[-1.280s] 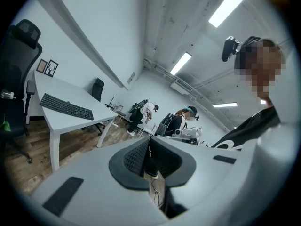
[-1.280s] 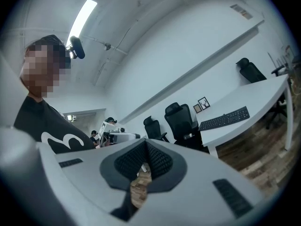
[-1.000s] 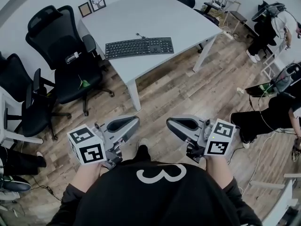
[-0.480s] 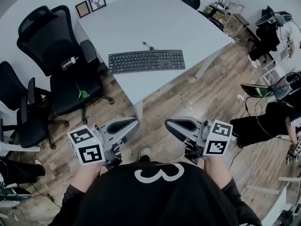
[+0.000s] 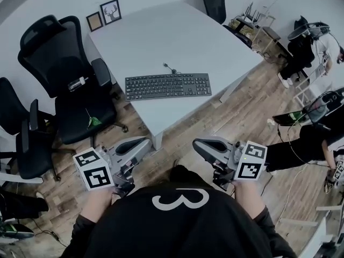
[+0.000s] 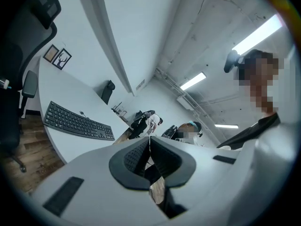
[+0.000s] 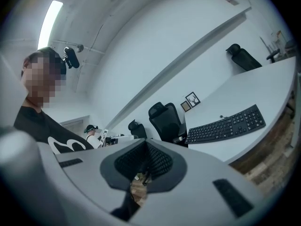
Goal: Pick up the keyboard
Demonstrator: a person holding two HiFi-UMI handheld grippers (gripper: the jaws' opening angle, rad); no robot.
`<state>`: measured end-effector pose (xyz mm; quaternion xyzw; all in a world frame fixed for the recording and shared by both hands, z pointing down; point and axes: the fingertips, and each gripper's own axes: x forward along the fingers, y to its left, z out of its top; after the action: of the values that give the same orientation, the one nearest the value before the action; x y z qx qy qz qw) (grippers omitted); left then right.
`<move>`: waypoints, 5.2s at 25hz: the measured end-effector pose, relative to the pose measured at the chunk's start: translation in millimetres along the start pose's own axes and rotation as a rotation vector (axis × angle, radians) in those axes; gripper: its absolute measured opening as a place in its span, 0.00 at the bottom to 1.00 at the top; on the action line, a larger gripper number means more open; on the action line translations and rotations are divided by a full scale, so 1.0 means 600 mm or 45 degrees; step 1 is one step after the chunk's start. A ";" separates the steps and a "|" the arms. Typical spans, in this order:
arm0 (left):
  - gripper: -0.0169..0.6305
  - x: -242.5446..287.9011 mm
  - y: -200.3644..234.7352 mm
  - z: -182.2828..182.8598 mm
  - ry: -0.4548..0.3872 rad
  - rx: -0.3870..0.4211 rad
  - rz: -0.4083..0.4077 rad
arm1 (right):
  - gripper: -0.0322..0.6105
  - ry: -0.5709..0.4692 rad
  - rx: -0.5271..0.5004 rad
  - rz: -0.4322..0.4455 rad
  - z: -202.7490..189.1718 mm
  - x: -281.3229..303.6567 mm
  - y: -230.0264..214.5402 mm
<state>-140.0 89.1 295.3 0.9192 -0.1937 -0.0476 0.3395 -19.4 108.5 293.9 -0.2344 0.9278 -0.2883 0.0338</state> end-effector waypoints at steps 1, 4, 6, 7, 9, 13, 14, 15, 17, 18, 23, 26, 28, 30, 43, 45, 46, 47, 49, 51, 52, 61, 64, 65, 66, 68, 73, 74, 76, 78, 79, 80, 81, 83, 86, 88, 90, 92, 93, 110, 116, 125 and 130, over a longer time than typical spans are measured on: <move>0.05 0.002 0.005 0.005 -0.008 -0.004 0.004 | 0.06 -0.003 -0.005 -0.004 0.007 0.000 -0.006; 0.05 0.016 0.019 0.018 -0.006 0.006 0.018 | 0.06 -0.013 -0.004 0.003 0.027 0.003 -0.028; 0.05 0.027 0.032 0.030 -0.009 0.014 0.032 | 0.06 -0.018 0.008 0.012 0.039 0.010 -0.049; 0.05 0.032 0.040 0.038 -0.018 0.009 0.039 | 0.06 -0.017 0.016 0.015 0.045 0.015 -0.062; 0.05 0.044 0.057 0.054 -0.036 -0.014 0.050 | 0.06 -0.011 0.032 0.023 0.060 0.026 -0.089; 0.05 0.073 0.097 0.086 -0.027 -0.006 0.094 | 0.06 -0.002 0.040 0.051 0.101 0.053 -0.138; 0.05 0.080 0.109 0.093 -0.026 -0.006 0.106 | 0.06 0.004 0.043 0.054 0.108 0.058 -0.151; 0.05 0.087 0.120 0.100 -0.028 -0.013 0.114 | 0.06 0.012 0.048 0.056 0.114 0.063 -0.164; 0.05 0.102 0.139 0.110 -0.035 -0.035 0.119 | 0.06 0.031 0.063 0.059 0.121 0.071 -0.190; 0.05 0.110 0.148 0.114 -0.037 -0.046 0.117 | 0.06 0.043 0.072 0.061 0.124 0.075 -0.202; 0.05 0.142 0.193 0.131 -0.035 -0.058 0.133 | 0.06 0.103 0.101 0.069 0.137 0.093 -0.257; 0.05 0.151 0.224 0.142 -0.042 -0.075 0.167 | 0.06 0.123 0.108 0.064 0.145 0.102 -0.287; 0.05 0.152 0.246 0.146 -0.050 -0.091 0.204 | 0.06 0.139 0.118 0.069 0.144 0.104 -0.304; 0.05 0.156 0.265 0.148 -0.055 -0.105 0.228 | 0.06 0.150 0.134 0.066 0.139 0.105 -0.323; 0.05 0.161 0.350 0.131 0.014 -0.165 0.330 | 0.07 0.140 0.218 -0.016 0.125 0.096 -0.422; 0.05 0.160 0.361 0.131 0.023 -0.172 0.336 | 0.07 0.138 0.228 -0.035 0.125 0.091 -0.436; 0.05 0.159 0.368 0.131 0.025 -0.175 0.347 | 0.07 0.139 0.230 -0.048 0.125 0.087 -0.444; 0.05 0.158 0.375 0.132 0.028 -0.177 0.363 | 0.07 0.140 0.231 -0.061 0.126 0.083 -0.452; 0.06 0.153 0.389 0.133 0.039 -0.175 0.406 | 0.07 0.142 0.234 -0.084 0.130 0.075 -0.466; 0.06 0.146 0.406 0.134 0.062 -0.159 0.459 | 0.07 0.145 0.236 -0.095 0.135 0.069 -0.476; 0.06 0.143 0.415 0.134 0.075 -0.149 0.486 | 0.07 0.148 0.236 -0.100 0.137 0.067 -0.481; 0.31 0.116 0.500 0.123 0.175 -0.127 0.671 | 0.22 0.221 0.252 -0.282 0.120 0.032 -0.576; 0.39 0.109 0.526 0.118 0.193 -0.151 0.709 | 0.28 0.244 0.290 -0.321 0.107 0.023 -0.605; 0.41 0.106 0.535 0.119 0.189 -0.157 0.726 | 0.31 0.255 0.295 -0.332 0.104 0.021 -0.613; 0.42 0.102 0.545 0.120 0.188 -0.157 0.749 | 0.33 0.268 0.296 -0.345 0.101 0.019 -0.620; 0.44 0.093 0.567 0.120 0.206 -0.144 0.809 | 0.38 0.295 0.295 -0.377 0.098 0.016 -0.635; 0.45 0.075 0.616 0.104 0.269 -0.172 0.920 | 0.48 0.326 0.299 -0.467 0.088 -0.001 -0.682; 0.45 0.073 0.624 0.101 0.273 -0.182 0.931 | 0.49 0.335 0.298 -0.490 0.085 -0.005 -0.692; 0.45 0.072 0.640 0.097 0.283 -0.192 0.947 | 0.50 0.362 0.299 -0.522 0.076 -0.011 -0.708; 0.45 0.074 0.653 0.093 0.304 -0.188 0.965 | 0.50 0.398 0.306 -0.527 0.065 -0.011 -0.718; 0.45 0.075 0.658 0.090 0.316 -0.188 0.971 | 0.50 0.421 0.308 -0.525 0.060 -0.010 -0.721; 0.45 0.077 0.663 0.088 0.323 -0.193 0.975 | 0.50 0.446 0.307 -0.521 0.055 -0.007 -0.723; 0.45 0.077 0.666 0.086 0.324 -0.201 0.976 | 0.50 0.472 0.306 -0.515 0.050 -0.004 -0.725; 0.45 0.078 0.672 0.084 0.322 -0.217 0.980 | 0.50 0.513 0.310 -0.506 0.043 0.003 -0.729; 0.45 0.082 0.677 0.078 0.331 -0.241 0.963 | 0.50 0.545 0.319 -0.507 0.035 0.012 -0.736; 0.45 0.085 0.680 0.074 0.330 -0.256 0.947 | 0.50 0.566 0.316 -0.501 0.030 0.017 -0.738; 0.45 0.087 0.684 0.071 0.331 -0.261 0.943 | 0.50 0.591 0.324 -0.479 0.022 0.022 -0.737; 0.45 0.089 0.687 0.069 0.336 -0.265 0.941 | 0.50 0.612 0.343 -0.455 0.015 0.028 -0.733; 0.45 0.090 0.688 0.068 0.337 -0.271 0.937 | 0.50 0.614 0.352 -0.450 0.013 0.030 -0.732; 0.43 0.098 0.684 0.062 0.311 -0.322 0.911 | 0.39 0.584 0.366 -0.558 0.012 0.028 -0.744; 0.41 0.098 0.684 0.063 0.278 -0.333 0.922 | 0.38 0.628 0.368 -0.564 0.013 0.028 -0.744; 0.41 0.095 0.685 0.067 0.261 -0.341 0.923 | 0.36 0.621 0.382 -0.559 0.014 0.030 -0.747; 0.41 0.100 0.684 0.064 0.261 -0.348 0.935 | 0.35 0.622 0.392 -0.544 0.011 0.026 -0.750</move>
<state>-226.3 -242.3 532.3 0.7353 -0.4663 0.1433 0.4705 154.7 -227.6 537.5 -0.3393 0.7843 -0.4727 -0.2150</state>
